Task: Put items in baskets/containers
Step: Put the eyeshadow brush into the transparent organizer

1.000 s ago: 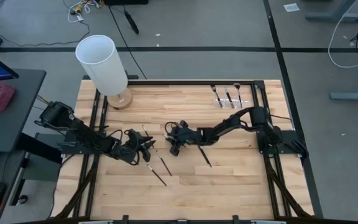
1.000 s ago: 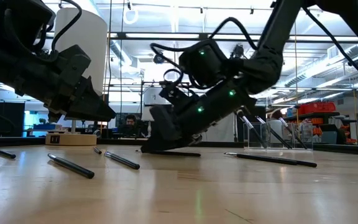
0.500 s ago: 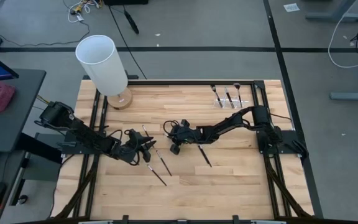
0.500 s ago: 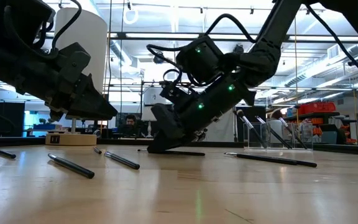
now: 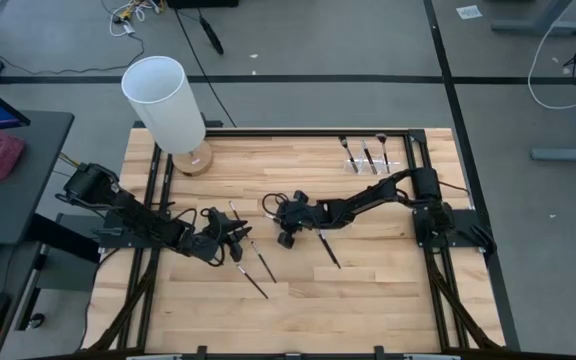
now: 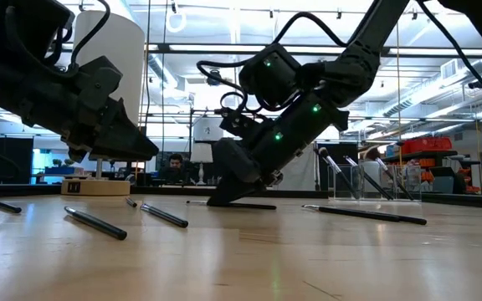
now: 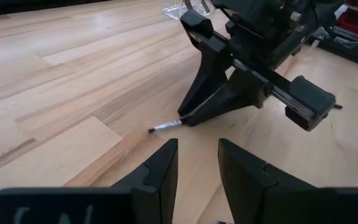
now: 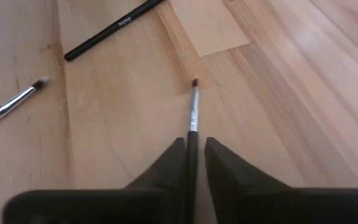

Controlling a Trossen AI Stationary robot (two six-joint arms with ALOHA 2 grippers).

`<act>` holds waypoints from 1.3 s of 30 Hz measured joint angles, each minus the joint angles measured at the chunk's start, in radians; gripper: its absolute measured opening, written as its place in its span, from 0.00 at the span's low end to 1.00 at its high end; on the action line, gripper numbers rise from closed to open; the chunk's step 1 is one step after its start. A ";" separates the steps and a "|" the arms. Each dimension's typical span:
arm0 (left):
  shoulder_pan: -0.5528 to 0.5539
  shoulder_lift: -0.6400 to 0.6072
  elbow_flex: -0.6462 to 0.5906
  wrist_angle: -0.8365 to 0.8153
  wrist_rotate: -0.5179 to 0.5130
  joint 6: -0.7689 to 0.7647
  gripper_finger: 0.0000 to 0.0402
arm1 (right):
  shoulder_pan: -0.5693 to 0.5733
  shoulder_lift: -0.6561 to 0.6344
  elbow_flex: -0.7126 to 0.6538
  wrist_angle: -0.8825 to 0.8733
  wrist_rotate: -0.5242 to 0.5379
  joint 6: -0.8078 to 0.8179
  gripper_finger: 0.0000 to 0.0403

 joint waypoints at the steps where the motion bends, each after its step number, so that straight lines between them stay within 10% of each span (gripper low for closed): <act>1: 0.000 0.000 0.000 0.000 0.000 0.000 0.29 | -0.001 0.002 0.000 0.000 -0.001 -0.005 0.11; 23: -0.001 0.000 0.000 0.008 0.050 0.002 0.29 | 0.054 -0.016 -0.018 0.089 0.057 -0.020 0.01; 39: 0.000 0.000 0.000 0.153 0.150 0.193 0.29 | 0.071 -0.173 -0.395 0.820 0.050 0.050 0.00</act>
